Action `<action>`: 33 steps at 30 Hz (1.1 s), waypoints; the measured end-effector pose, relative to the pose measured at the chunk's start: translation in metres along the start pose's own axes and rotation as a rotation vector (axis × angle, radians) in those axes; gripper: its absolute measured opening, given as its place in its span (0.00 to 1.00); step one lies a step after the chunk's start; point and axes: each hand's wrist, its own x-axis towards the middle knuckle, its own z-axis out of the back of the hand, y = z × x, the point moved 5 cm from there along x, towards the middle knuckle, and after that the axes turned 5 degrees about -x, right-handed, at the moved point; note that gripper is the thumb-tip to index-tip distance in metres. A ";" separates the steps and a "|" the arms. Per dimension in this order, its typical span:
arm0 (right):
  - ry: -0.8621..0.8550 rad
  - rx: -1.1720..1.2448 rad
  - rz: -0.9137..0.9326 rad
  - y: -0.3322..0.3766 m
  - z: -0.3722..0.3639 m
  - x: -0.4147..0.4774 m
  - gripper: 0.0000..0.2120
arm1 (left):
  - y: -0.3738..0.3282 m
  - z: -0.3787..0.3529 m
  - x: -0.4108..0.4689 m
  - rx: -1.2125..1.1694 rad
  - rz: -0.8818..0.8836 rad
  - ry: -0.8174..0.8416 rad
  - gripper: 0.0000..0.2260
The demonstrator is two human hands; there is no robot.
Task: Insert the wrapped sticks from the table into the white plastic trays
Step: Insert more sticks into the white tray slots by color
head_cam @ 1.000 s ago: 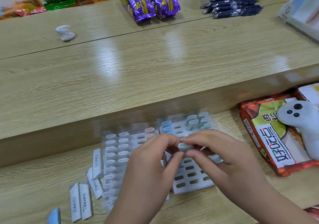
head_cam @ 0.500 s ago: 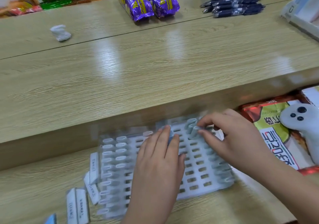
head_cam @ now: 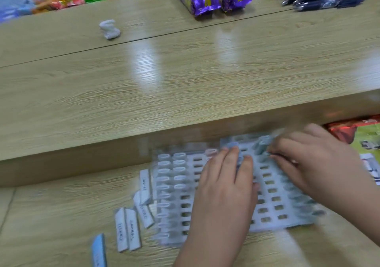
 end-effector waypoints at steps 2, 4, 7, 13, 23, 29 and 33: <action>-0.039 -0.086 0.032 -0.003 -0.002 -0.004 0.13 | 0.007 0.012 -0.008 -0.060 -0.004 -0.063 0.18; -0.032 -0.073 -0.039 -0.002 -0.004 -0.003 0.17 | 0.023 0.029 -0.022 -0.136 -0.003 -0.146 0.16; -0.047 0.092 -0.095 0.035 0.001 0.008 0.19 | 0.075 0.057 -0.048 -0.159 0.069 -0.303 0.13; -0.040 0.270 0.063 0.193 0.009 0.040 0.07 | 0.195 0.077 -0.107 -0.130 0.488 -0.193 0.11; 0.480 -0.044 0.097 0.324 -0.065 0.019 0.23 | 0.216 0.051 -0.201 -0.097 0.754 0.029 0.22; 0.465 0.037 0.050 0.334 -0.086 0.027 0.23 | 0.224 0.054 -0.197 -0.093 0.741 -0.092 0.11; 0.435 0.141 -0.002 0.345 -0.092 0.045 0.21 | 0.242 0.056 -0.195 -0.302 0.813 -0.193 0.09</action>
